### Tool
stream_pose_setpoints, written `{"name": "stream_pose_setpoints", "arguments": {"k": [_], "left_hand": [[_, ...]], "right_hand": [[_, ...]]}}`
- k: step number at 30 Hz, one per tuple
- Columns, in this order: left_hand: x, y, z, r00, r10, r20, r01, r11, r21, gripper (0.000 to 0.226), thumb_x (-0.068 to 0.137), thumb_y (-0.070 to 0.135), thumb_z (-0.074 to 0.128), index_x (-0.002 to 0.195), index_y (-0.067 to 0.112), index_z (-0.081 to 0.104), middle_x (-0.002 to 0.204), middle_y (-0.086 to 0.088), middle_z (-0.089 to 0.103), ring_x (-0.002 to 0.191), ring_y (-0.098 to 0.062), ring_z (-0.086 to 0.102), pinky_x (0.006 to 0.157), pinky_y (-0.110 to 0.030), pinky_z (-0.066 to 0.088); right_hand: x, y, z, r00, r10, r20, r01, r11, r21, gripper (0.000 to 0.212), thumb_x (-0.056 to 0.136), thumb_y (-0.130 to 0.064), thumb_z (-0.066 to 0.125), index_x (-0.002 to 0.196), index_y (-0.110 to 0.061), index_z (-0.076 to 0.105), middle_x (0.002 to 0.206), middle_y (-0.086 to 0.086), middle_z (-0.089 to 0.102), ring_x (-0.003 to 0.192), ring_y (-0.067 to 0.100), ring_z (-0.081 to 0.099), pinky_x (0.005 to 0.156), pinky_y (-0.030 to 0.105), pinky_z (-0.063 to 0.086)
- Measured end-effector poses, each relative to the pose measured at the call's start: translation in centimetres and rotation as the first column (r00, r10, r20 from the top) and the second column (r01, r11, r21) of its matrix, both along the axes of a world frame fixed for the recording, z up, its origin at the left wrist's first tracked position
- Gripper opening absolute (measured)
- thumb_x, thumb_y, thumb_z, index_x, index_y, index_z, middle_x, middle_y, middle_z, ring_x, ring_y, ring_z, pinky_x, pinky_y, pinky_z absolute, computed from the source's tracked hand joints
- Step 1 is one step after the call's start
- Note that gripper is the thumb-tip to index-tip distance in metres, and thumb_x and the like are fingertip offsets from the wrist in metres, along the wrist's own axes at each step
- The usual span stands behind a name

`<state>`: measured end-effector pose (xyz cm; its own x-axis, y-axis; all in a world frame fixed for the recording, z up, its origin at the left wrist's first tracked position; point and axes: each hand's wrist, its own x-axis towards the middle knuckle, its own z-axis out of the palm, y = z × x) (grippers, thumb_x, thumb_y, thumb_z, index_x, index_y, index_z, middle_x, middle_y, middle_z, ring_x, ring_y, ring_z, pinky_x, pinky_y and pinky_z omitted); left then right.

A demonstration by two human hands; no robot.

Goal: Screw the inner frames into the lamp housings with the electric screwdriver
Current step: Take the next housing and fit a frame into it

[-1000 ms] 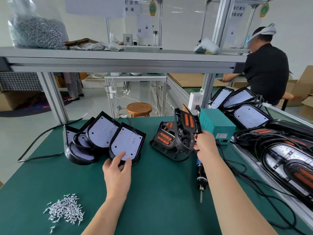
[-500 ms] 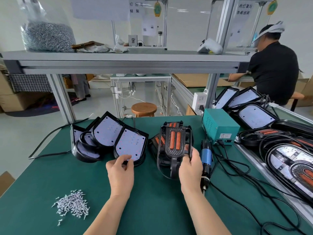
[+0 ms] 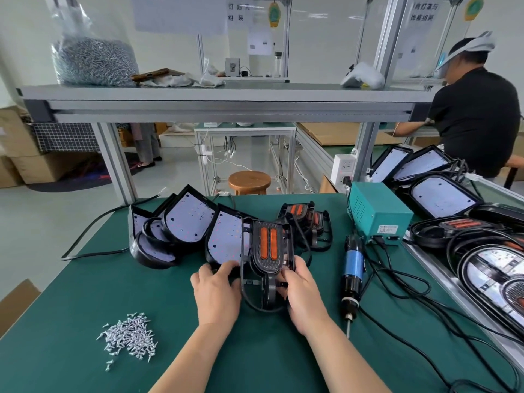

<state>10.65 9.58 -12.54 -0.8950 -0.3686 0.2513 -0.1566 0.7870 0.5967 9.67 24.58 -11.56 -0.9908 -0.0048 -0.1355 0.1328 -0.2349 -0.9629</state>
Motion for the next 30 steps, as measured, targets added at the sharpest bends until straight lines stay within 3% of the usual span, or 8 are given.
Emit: {"name": "stream_pose_setpoints", "arguments": {"k": [5, 9, 11, 16, 19, 23, 27, 30], "left_hand": [[0.0, 0.0, -0.3, 1.0, -0.021, -0.02, 0.022, 1.0, 0.021, 0.032, 0.091, 0.007, 0.065, 0.119, 0.022, 0.07, 0.116, -0.013, 0.051, 0.107, -0.033, 0.042, 0.097, -0.035, 0.038], [-0.1, -0.3, -0.2, 0.996, -0.086, 0.004, 0.086, 0.996, 0.025, 0.039, 0.091, 0.007, 0.063, 0.122, 0.03, 0.067, 0.121, -0.005, 0.056, 0.117, -0.027, 0.042, 0.098, -0.031, 0.035], [-0.2, -0.2, 0.0, 0.991, -0.13, 0.031, 0.13, 0.992, -0.001, 0.039, 0.093, 0.009, 0.062, 0.123, 0.034, 0.065, 0.117, 0.002, 0.058, 0.113, -0.022, 0.045, 0.095, -0.03, 0.033], [0.2, -0.3, 0.0, 0.982, -0.183, -0.036, 0.183, 0.983, -0.015, 0.032, 0.092, 0.009, 0.064, 0.119, 0.025, 0.062, 0.098, 0.002, 0.062, 0.095, -0.022, 0.05, 0.089, -0.035, 0.041], [1.1, 0.1, 0.1, 0.971, -0.231, -0.054, 0.227, 0.971, -0.071, 0.03, 0.092, 0.008, 0.063, 0.118, 0.021, 0.059, 0.09, 0.002, 0.059, 0.089, -0.023, 0.049, 0.084, -0.036, 0.042], [3.0, 1.0, -0.1, 0.964, -0.258, -0.061, 0.254, 0.965, -0.06, 0.029, 0.092, 0.009, 0.061, 0.118, 0.022, 0.055, 0.092, 0.003, 0.054, 0.091, -0.021, 0.048, 0.083, -0.033, 0.042], [4.8, 1.2, -0.3, 0.965, -0.259, -0.039, 0.255, 0.963, -0.084, 0.029, 0.091, 0.007, 0.06, 0.115, 0.022, 0.054, 0.09, 0.004, 0.048, 0.088, -0.022, 0.047, 0.081, -0.033, 0.041], [4.6, 0.5, -0.1, 0.974, -0.225, -0.033, 0.225, 0.974, 0.008, 0.03, 0.089, -0.003, 0.057, 0.112, 0.015, 0.053, 0.09, -0.001, 0.053, 0.085, -0.025, 0.048, 0.075, -0.034, 0.038]], "right_hand": [[-0.9, 0.6, 0.3, 0.984, -0.177, -0.008, 0.175, 0.978, -0.116, 0.033, 0.103, 0.003, 0.04, 0.107, -0.021, 0.062, 0.108, 0.001, 0.072, 0.103, 0.022, 0.064, 0.103, 0.041, 0.047], [-1.6, 1.8, 0.4, 0.957, -0.285, 0.057, 0.29, 0.919, -0.266, 0.032, 0.102, 0.008, 0.039, 0.105, -0.016, 0.06, 0.102, 0.007, 0.069, 0.086, 0.018, 0.063, 0.083, 0.031, 0.051], [-1.8, 2.2, 0.3, 0.941, -0.33, 0.072, 0.335, 0.887, -0.317, 0.032, 0.102, 0.008, 0.039, 0.103, -0.016, 0.059, 0.097, 0.004, 0.07, 0.079, 0.012, 0.066, 0.081, 0.029, 0.052], [-2.1, 2.7, 0.2, 0.92, -0.384, 0.078, 0.385, 0.846, -0.369, 0.029, 0.103, 0.006, 0.039, 0.105, -0.016, 0.058, 0.102, 0.003, 0.068, 0.091, 0.016, 0.064, 0.095, 0.033, 0.049], [-2.1, 3.2, 0.2, 0.908, -0.41, 0.085, 0.412, 0.838, -0.358, 0.029, 0.102, 0.007, 0.039, 0.103, -0.017, 0.056, 0.102, 0.003, 0.065, 0.088, 0.015, 0.061, 0.092, 0.032, 0.048], [-2.2, 3.0, 0.1, 0.915, -0.401, 0.046, 0.395, 0.867, -0.305, 0.032, 0.101, 0.008, 0.037, 0.113, -0.015, 0.054, 0.11, 0.007, 0.065, 0.104, 0.024, 0.06, 0.108, 0.045, 0.044], [-2.3, 2.9, -0.1, 0.924, -0.382, 0.018, 0.375, 0.896, -0.239, 0.033, 0.099, 0.009, 0.038, 0.108, -0.017, 0.056, 0.111, 0.009, 0.065, 0.105, 0.026, 0.059, 0.112, 0.052, 0.043], [-2.5, 3.0, -0.5, 0.926, -0.376, 0.027, 0.37, 0.894, -0.251, 0.032, 0.1, 0.007, 0.038, 0.109, -0.017, 0.057, 0.114, 0.011, 0.066, 0.107, 0.027, 0.06, 0.113, 0.054, 0.042]]}}
